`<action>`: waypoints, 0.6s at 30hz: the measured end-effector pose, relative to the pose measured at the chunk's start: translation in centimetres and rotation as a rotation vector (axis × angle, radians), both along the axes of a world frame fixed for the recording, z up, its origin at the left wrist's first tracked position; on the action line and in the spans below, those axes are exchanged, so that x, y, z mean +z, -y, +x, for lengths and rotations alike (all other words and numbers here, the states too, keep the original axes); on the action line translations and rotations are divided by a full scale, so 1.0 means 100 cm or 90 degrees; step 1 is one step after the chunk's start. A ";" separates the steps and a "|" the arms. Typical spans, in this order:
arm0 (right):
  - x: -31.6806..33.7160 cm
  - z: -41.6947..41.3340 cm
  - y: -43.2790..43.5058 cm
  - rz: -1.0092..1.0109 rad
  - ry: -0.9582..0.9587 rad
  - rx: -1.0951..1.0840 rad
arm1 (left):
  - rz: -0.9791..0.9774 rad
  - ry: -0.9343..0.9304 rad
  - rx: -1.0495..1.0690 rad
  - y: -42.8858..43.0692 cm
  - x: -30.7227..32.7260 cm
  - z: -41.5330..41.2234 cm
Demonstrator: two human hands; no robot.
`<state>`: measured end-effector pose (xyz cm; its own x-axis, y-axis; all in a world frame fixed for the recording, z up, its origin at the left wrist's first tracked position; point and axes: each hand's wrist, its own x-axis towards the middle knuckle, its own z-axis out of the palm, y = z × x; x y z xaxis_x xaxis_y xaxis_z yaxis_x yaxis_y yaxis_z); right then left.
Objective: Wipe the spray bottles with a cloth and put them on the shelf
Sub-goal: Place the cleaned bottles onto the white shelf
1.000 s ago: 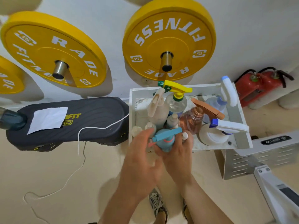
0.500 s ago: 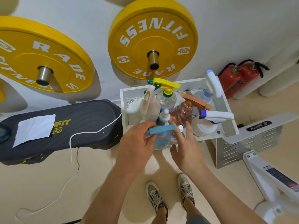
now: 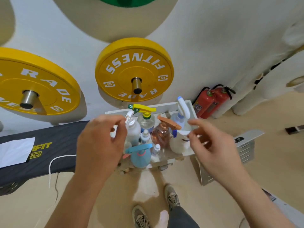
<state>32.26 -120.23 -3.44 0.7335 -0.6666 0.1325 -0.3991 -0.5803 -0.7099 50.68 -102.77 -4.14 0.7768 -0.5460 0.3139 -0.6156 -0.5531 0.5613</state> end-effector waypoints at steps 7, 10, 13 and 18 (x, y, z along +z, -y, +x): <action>-0.010 0.062 0.096 0.052 -0.129 -0.041 | 0.112 -0.043 -0.044 0.101 0.006 0.004; -0.036 0.086 0.120 0.133 -0.281 0.003 | 0.249 -0.021 -0.039 0.130 -0.018 0.000; -0.067 0.099 0.126 0.221 -0.347 0.053 | 0.330 -0.122 0.026 0.152 -0.038 0.004; -0.093 0.100 0.141 0.133 -0.315 0.079 | 0.495 -0.164 0.074 0.165 -0.048 0.011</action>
<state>42.27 -134.34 -12.69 0.7498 -0.5459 -0.3739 -0.6517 -0.5111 -0.5604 51.81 -119.26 -8.97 0.8375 -0.4452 -0.3167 -0.4346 -0.8942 0.1078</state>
